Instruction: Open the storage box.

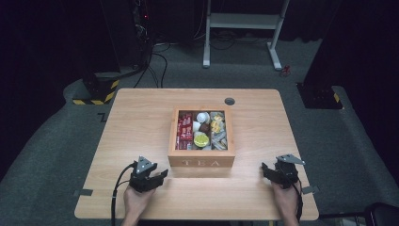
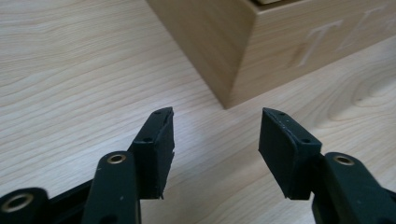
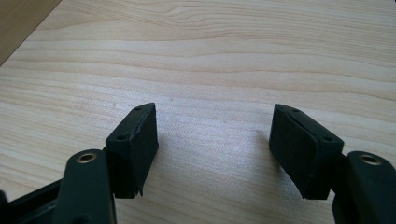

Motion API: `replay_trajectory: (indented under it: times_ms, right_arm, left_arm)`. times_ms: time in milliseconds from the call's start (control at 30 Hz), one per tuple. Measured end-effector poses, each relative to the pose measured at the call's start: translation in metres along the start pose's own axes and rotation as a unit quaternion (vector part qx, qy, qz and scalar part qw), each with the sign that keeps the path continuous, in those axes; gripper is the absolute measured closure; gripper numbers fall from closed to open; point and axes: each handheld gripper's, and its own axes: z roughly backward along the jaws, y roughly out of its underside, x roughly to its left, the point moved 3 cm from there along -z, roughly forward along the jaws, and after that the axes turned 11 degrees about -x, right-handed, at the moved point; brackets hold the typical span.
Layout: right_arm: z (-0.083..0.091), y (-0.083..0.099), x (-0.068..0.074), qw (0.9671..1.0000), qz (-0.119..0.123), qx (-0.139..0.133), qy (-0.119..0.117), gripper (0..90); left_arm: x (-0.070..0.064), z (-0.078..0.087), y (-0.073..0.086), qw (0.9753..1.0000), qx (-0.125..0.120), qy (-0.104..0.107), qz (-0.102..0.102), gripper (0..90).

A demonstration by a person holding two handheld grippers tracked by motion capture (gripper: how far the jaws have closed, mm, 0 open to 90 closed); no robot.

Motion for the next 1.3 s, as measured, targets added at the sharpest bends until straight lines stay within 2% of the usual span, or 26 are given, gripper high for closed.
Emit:
replay_trajectory:
  times_ms: [200, 333, 433, 567, 767, 933, 1000, 1233, 1300]
  right_arm:
    - [0.0, 0.0, 0.0, 1.0, 0.001, 0.0, 0.0, 32.4]
    - [0.0, 0.0, 0.0, 1.0, 0.001, 0.0, 0.0, 32.3]
    - [0.0, 0.0, 0.0, 1.0, 0.001, 0.0, 0.0, 32.3]
    - [0.0, 0.0, 0.0, 1.0, 0.001, 0.0, 0.0, 32.3]
    - [0.0, 0.0, 0.0, 1.0, 0.0, 0.0, 0.0, 32.4]
    - [0.0, 0.0, 0.0, 1.0, 0.0, 0.0, 0.0, 32.3]
    - [0.0, 0.0, 0.0, 1.0, 0.0, 0.0, 0.0, 32.3]
    - [0.0, 0.0, 0.0, 1.0, 0.0, 0.0, 0.0, 32.3]
    - [0.0, 0.0, 0.0, 1.0, 0.001, 0.0, 0.0, 32.3]
  left_arm:
    - [-0.011, -0.005, -0.003, 0.9998, 0.003, 0.017, -0.009, 48.8]
    - [-0.018, -0.008, -0.005, 0.9996, 0.002, 0.027, -0.006, 51.7]
    - [-0.023, -0.011, -0.007, 0.9994, 0.0, 0.034, -0.01, 53.0]
    - [-0.027, -0.013, -0.011, 0.9992, 0.01, 0.033, -0.019, 58.0]
    - [-0.034, -0.017, -0.019, 0.9988, -0.001, 0.046, -0.018, 62.9]
    - [-0.035, -0.021, -0.022, 0.9988, 0.005, 0.046, -0.018, 65.6]
    - [-0.036, -0.022, -0.024, 0.9989, 0.001, 0.047, -0.01, 66.2]
    - [-0.04, -0.025, -0.031, 0.998, -0.008, 0.062, -0.006, 69.9]
    - [-0.04, -0.026, -0.034, 0.9981, -0.006, 0.059, -0.015, 71.9]
